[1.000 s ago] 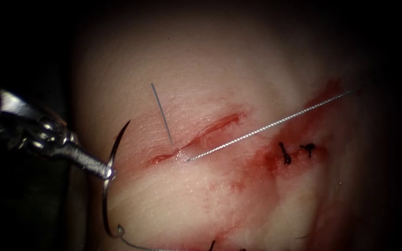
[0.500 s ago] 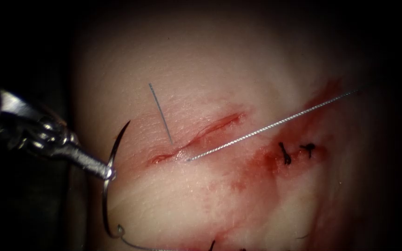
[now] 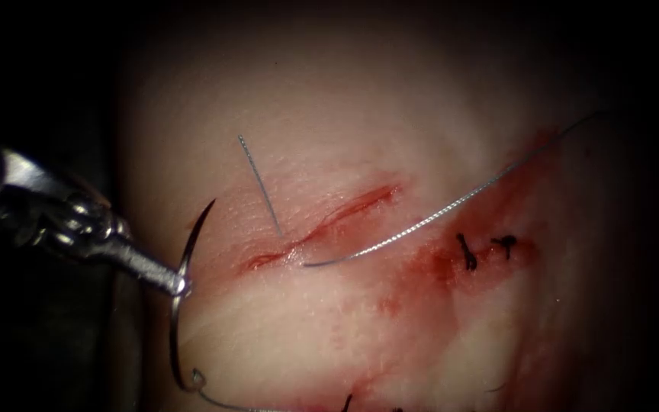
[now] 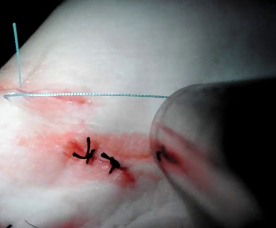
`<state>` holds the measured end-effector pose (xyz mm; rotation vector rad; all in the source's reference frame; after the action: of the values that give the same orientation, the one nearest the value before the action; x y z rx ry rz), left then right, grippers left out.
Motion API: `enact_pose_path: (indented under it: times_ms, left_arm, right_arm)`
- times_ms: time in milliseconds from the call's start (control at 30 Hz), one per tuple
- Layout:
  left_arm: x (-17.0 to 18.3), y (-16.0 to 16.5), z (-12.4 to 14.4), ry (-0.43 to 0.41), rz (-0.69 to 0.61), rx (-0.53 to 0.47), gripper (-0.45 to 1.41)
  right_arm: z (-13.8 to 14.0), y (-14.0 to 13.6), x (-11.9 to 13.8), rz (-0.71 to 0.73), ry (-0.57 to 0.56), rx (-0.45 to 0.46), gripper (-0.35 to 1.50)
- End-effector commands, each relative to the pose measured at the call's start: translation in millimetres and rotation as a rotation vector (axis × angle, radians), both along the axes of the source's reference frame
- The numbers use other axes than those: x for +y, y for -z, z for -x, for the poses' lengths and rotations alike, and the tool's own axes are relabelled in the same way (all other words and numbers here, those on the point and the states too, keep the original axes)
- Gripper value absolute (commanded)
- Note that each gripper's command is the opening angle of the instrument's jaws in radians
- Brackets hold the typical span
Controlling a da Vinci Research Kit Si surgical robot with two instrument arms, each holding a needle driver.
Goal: Wound Closure
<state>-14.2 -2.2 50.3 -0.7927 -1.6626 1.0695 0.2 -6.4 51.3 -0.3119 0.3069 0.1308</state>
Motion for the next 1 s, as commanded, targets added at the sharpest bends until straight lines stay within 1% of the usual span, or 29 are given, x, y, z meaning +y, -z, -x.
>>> enact_pose_path:
  times_ms: [33, 100, 167, 233, 267, 333, 367, 400, 433, 533, 667, 700, 733, 767, 800, 833, 867, 900, 967, 1000]
  left_arm:
    - [-0.2, -0.6, 0.8, 0.0, 0.004, 0.007, -0.45]
    - [-0.7, -1.2, 1.7, 0.001, 0.014, 0.022, -0.45]
    - [-1.3, -1.8, 2.7, -0.013, 0.027, 0.043, -0.45]
    - [-2.2, -2.8, 4.1, -0.035, 0.051, 0.09, -0.45]
    - [-2.6, -3.2, 4.6, -0.051, 0.065, 0.119, -0.45]
    - [-3.6, -4.3, 5.9, -0.107, 0.098, 0.198, -0.45]
    - [-4.1, -4.6, 6.5, -0.14, 0.113, 0.217, -0.45]
    - [-4.6, -5.0, 7.1, -0.17, 0.12, 0.233, -0.45]
    - [-5.3, -5.3, 7.8, -0.203, 0.131, 0.234, -0.45]
    - [-6.9, -5.2, 9.9, -0.246, 0.143, 0.216, -0.45]
    - [-8.3, -4.2, 13.2, -0.285, 0.161, 0.193, -0.45]
    - [-8.6, -4.0, 14.0, -0.291, 0.168, 0.188, -0.45]
    - [-8.9, -3.8, 14.9, -0.29, 0.183, 0.184, -0.45]
    - [-9.1, -3.7, 15.5, -0.283, 0.194, 0.185, -0.32]
    - [-9.2, -3.7, 16.1, -0.274, 0.222, 0.185, 0.0]
    - [-9.1, -3.7, 17.0, -0.254, 0.271, 0.18, 0.32]
    - [-8.9, -3.8, 17.7, -0.233, 0.318, 0.173, 0.41]
    - [-8.6, -3.9, 18.3, -0.217, 0.381, 0.158, 0.36]
    - [-7.8, -4.1, 19.6, -0.188, 0.515, 0.124, 0.96]
    - [-7.2, -3.9, 20.2, -0.162, 0.578, 0.119, 1.21]
  right_arm:
    - [-2.0, 0.0, -0.6, -0.02, 0.033, 0.071, 1.2]
    - [-3.2, 0.2, -1.5, -0.063, 0.076, 0.192, 1.23]
    - [-4.4, 0.6, -2.7, -0.103, 0.07, 0.263, 1.25]
    - [-5.5, 1.3, -3.7, -0.135, 0.05, 0.304, 1.28]
    - [-6.2, 1.9, -4.3, -0.162, 0.043, 0.343, 1.3]
    - [-6.9, 3.2, -5.2, -0.21, 0.019, 0.419, 1.3]
    - [-7.3, 4.3, -5.9, -0.227, 0.005, 0.472, 1.25]
    - [-7.6, 5.1, -6.4, -0.242, -0.006, 0.507, 1.25]
    - [-7.9, 5.9, -6.9, -0.267, -0.023, 0.536, 1.25]
    - [-9.3, 8.6, -8.0, -0.333, -0.04, 0.631, 1.16]
    - [-11.0, 11.8, -8.5, -0.415, -0.047, 0.797, 1.16]
    - [-11.2, 12.7, -8.5, -0.44, -0.054, 0.856, 1.2]
    - [-11.2, 13.4, -8.5, -0.456, -0.052, 0.905, 1.15]
    - [-11.2, 14.1, -8.5, -0.481, -0.055, 0.95, 1.1]
    - [-11.2, 14.8, -8.4, -0.517, -0.052, 1.002, 1.05]
    - [-11.1, 15.4, -8.4, -0.535, -0.053, 1.032, 1.05]
    - [-11.0, 15.9, -8.4, -0.544, -0.058, 1.053, 1.05]
    - [-11.0, 16.5, -8.3, -0.555, -0.072, 1.067, 1.03]
    - [-10.9, 17.1, -8.4, -0.573, -0.098, 1.089, 1.08]
    - [-10.9, 17.5, -8.6, -0.593, -0.111, 1.117, 1.11]
